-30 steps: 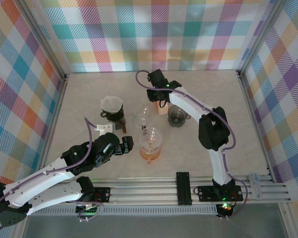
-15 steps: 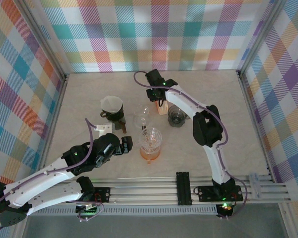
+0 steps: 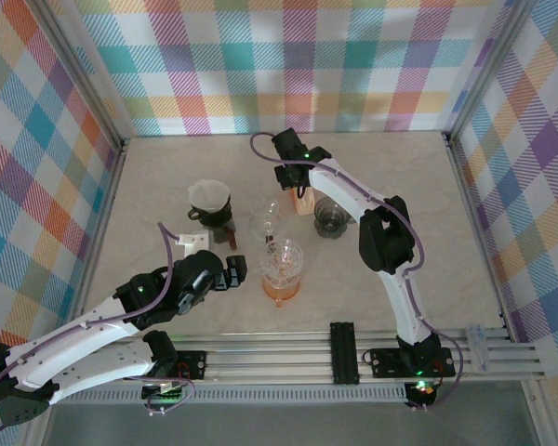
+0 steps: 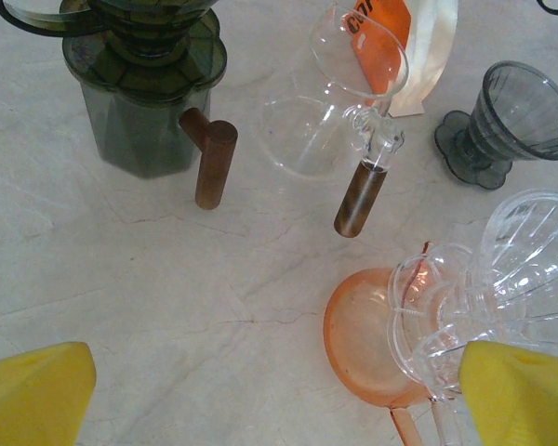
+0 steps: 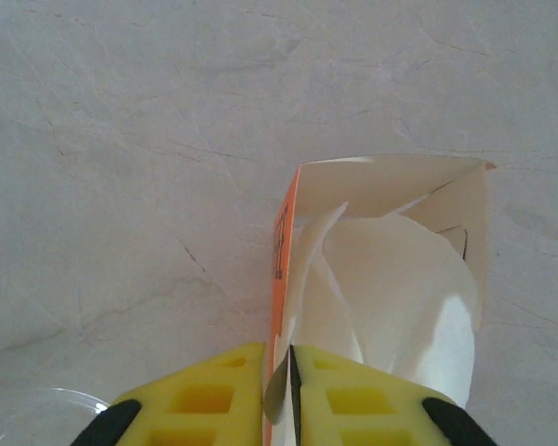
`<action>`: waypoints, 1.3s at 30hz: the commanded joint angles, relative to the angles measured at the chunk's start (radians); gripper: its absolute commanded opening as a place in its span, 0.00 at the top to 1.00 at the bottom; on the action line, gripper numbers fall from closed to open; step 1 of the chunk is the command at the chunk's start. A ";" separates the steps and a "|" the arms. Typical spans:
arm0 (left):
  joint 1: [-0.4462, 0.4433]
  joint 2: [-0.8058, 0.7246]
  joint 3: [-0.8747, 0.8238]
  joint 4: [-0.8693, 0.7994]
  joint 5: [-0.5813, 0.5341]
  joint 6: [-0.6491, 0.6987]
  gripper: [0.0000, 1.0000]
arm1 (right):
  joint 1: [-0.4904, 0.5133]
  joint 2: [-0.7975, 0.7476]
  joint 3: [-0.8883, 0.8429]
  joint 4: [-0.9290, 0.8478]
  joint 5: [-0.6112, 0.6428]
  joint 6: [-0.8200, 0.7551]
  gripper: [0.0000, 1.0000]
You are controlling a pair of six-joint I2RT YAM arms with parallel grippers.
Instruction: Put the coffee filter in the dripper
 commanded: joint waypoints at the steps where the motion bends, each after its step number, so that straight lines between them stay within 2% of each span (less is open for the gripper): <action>1: -0.012 -0.013 -0.016 -0.021 -0.023 0.011 0.00 | -0.005 0.007 0.033 -0.012 0.020 -0.012 0.89; 6: -0.012 -0.017 -0.018 -0.021 -0.022 0.010 0.00 | -0.003 -0.030 -0.006 0.022 0.019 -0.017 1.00; 24: -0.012 -0.026 -0.025 -0.028 -0.027 -0.003 0.00 | 0.020 -0.280 -0.270 0.146 -0.010 0.003 1.00; 30: -0.012 -0.027 -0.026 -0.034 -0.026 -0.017 0.00 | 0.053 -0.425 -0.384 0.166 -0.016 0.014 1.00; 39: -0.012 -0.036 -0.026 -0.053 -0.026 -0.036 0.00 | 0.135 -0.736 -0.604 0.151 0.021 0.021 1.00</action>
